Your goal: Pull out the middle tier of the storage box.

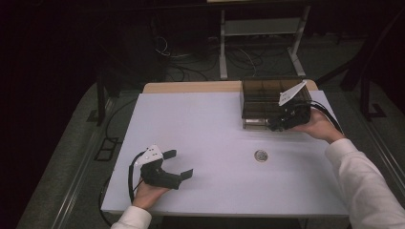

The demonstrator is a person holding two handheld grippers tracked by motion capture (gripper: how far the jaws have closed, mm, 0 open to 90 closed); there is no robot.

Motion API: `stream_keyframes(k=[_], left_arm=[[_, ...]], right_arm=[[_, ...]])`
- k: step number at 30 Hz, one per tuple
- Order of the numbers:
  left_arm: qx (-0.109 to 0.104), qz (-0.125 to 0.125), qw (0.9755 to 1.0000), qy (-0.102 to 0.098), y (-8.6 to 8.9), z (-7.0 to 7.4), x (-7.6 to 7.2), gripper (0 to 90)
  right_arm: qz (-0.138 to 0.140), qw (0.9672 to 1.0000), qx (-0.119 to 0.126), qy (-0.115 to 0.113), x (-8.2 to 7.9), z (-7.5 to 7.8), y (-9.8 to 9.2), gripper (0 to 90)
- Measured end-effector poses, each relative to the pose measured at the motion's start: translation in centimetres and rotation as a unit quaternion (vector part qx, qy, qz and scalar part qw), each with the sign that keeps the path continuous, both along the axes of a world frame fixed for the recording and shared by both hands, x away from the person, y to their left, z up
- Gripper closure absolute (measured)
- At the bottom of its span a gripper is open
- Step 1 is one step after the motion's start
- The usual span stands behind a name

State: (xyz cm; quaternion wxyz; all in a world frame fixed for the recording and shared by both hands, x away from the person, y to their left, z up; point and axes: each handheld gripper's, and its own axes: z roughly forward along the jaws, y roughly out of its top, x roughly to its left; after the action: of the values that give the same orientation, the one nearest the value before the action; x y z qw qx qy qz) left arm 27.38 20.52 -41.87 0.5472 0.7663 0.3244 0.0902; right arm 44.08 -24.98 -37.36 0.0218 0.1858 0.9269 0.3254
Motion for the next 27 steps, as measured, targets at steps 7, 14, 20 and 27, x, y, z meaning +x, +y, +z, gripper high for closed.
stream_keyframes(k=[7, 14, 20, 27], left_arm=[[0.000, 0.000, 1.0000, 0.000, 0.0, 0.0, 0.0, 0.0], [-0.001, 0.000, 1.0000, 0.000, -0.1, 0.0, 0.0, 0.0], [-0.002, 0.000, 1.0000, -0.001, -0.1, 0.1, -0.1, 0.0], [-0.002, -0.001, 1.0000, -0.001, -0.1, 0.1, -0.1, 0.0]], right_arm=[[0.004, 1.0000, 0.004, -0.008, -0.8, 0.9, 0.3, 66.3], [0.005, 0.9998, 0.012, -0.016, -1.8, 1.9, 0.5, 64.9], [0.006, 0.9997, 0.017, -0.017, -2.7, 2.5, 0.8, 63.0], [0.000, 0.9993, 0.034, -0.013, -3.7, 2.4, 0.9, 58.8]])
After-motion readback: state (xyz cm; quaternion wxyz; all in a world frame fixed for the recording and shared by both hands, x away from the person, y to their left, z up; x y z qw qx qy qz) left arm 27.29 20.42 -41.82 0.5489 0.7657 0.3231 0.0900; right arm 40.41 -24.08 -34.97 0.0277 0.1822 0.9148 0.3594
